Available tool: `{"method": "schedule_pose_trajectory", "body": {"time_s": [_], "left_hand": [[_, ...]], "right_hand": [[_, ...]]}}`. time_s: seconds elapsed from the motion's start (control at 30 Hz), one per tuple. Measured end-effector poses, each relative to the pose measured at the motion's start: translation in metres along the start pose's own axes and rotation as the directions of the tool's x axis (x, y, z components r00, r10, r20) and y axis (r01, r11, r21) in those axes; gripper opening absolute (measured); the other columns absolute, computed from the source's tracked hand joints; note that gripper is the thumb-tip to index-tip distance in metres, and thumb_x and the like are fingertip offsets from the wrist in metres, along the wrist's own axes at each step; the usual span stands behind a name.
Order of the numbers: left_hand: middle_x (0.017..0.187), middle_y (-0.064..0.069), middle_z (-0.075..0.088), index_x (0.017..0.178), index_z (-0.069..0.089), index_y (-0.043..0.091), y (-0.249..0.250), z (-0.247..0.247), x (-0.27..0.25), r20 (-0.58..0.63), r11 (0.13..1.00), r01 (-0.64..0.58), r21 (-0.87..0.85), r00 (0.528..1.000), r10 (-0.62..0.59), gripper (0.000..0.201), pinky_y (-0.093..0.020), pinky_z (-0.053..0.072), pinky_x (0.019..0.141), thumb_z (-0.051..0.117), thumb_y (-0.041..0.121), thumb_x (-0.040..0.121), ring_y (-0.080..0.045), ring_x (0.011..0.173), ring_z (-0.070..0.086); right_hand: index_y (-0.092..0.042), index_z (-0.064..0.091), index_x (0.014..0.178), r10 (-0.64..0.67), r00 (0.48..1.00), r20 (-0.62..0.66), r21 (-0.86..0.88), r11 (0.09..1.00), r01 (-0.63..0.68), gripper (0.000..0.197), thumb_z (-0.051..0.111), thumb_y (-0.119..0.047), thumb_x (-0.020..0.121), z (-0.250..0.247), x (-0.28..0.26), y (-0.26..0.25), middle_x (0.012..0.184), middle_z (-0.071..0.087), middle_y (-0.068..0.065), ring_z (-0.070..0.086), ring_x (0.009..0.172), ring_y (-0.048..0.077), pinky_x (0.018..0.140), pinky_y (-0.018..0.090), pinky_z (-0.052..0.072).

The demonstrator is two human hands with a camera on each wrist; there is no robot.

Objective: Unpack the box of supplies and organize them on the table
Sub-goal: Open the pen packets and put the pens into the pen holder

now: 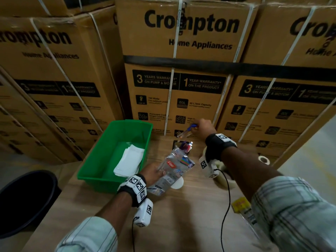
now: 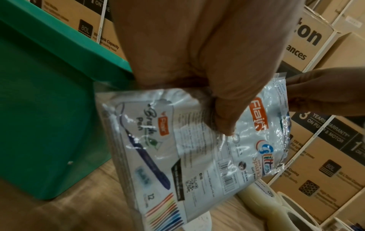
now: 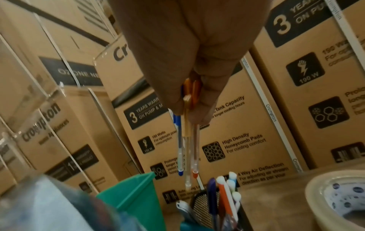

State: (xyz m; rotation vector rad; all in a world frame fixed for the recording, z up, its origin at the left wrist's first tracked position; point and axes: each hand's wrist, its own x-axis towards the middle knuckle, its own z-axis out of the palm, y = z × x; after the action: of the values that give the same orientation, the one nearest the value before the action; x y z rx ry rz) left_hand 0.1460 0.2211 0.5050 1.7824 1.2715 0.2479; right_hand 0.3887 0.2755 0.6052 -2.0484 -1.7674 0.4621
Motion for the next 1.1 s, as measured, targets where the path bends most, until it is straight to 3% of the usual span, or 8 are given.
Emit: {"method": "schedule_pose_trajectory", "body": {"time_s": [0.17,0.3,0.4,0.53,0.7,0.77,0.9,1.1], "left_hand": [[0.107,-0.011,0.070,0.106,0.067,0.010,-0.004,0.003,0.000,-0.023,1.000,-0.005,-0.005,1.000,0.005,0.018,-0.033,0.052,0.087,0.056,0.018,0.095,-0.024,0.096,0.065],[0.107,-0.011,0.070,0.107,0.066,0.011,-0.007,0.004,0.002,-0.028,0.999,-0.019,-0.048,0.999,0.018,0.017,-0.032,0.052,0.085,0.056,0.017,0.094,-0.023,0.094,0.066],[0.106,-0.011,0.071,0.104,0.066,0.011,-0.010,0.004,0.003,-0.029,0.997,-0.010,-0.072,1.000,0.008,0.015,-0.028,0.051,0.080,0.056,0.017,0.095,-0.019,0.087,0.066],[0.103,-0.011,0.072,0.104,0.066,0.010,-0.013,0.003,0.005,-0.021,0.996,-0.004,-0.094,1.000,0.003,0.017,-0.036,0.056,0.084,0.056,0.021,0.094,-0.022,0.090,0.069],[0.105,-0.009,0.072,0.109,0.067,0.011,-0.018,0.002,0.008,-0.011,0.997,0.001,-0.080,1.000,-0.001,0.025,-0.040,0.055,0.088,0.057,0.027,0.093,-0.021,0.094,0.069],[0.104,-0.006,0.073,0.109,0.067,0.014,-0.017,0.002,0.007,-0.009,0.997,-0.013,-0.079,1.000,0.012,0.025,-0.041,0.055,0.087,0.057,0.029,0.092,-0.020,0.092,0.069],[0.102,-0.007,0.073,0.104,0.066,0.018,-0.012,0.003,0.003,-0.007,0.998,0.003,-0.068,1.000,-0.003,0.017,-0.041,0.055,0.086,0.057,0.027,0.093,-0.022,0.090,0.069],[0.100,-0.011,0.073,0.097,0.067,0.018,-0.006,0.002,0.001,-0.004,0.994,-0.001,-0.111,1.000,0.001,0.013,-0.046,0.055,0.087,0.056,0.024,0.093,-0.027,0.091,0.070]], "right_hand": [[-0.016,0.065,0.101,-0.050,0.996,0.079,-0.118,0.991,0.059,0.015,0.056,-0.016,0.088,0.023,0.018,0.001,0.103,0.067,0.008,0.062,0.091,0.022,0.078,0.033,0.053],[-0.014,0.063,0.102,-0.043,0.984,0.175,-0.216,0.973,0.081,0.015,0.056,-0.015,0.089,0.037,0.029,-0.006,0.101,0.064,0.009,0.057,0.084,0.022,0.066,0.028,0.046],[-0.014,0.061,0.107,-0.027,0.977,0.214,-0.245,0.966,0.080,0.019,0.057,-0.013,0.088,0.045,0.035,-0.010,0.100,0.062,0.010,0.058,0.084,0.024,0.068,0.029,0.050],[-0.014,0.059,0.115,-0.039,0.963,0.266,-0.337,0.932,0.131,0.027,0.057,-0.014,0.089,0.054,0.038,-0.009,0.109,0.063,0.015,0.062,0.094,0.031,0.072,0.032,0.052],[-0.021,0.049,0.134,-0.098,0.904,0.416,-0.216,0.955,0.203,0.038,0.047,-0.027,0.096,0.064,0.032,0.001,0.121,0.061,0.012,0.065,0.096,0.027,0.078,0.032,0.055],[-0.020,0.051,0.130,-0.128,0.925,0.359,-0.181,0.962,0.203,0.034,0.042,-0.028,0.098,0.059,0.029,0.004,0.113,0.064,0.011,0.065,0.092,0.027,0.074,0.032,0.053],[-0.015,0.062,0.096,-0.184,0.957,0.225,-0.170,0.960,0.224,0.023,0.041,-0.024,0.097,0.041,0.018,0.007,0.090,0.065,0.006,0.061,0.079,0.023,0.065,0.028,0.044],[-0.016,0.062,0.096,-0.302,0.936,0.182,0.043,0.953,0.299,0.017,0.046,-0.014,0.090,0.031,-0.023,0.008,0.092,0.065,-0.001,0.060,0.080,0.015,0.070,0.029,0.049]]}}
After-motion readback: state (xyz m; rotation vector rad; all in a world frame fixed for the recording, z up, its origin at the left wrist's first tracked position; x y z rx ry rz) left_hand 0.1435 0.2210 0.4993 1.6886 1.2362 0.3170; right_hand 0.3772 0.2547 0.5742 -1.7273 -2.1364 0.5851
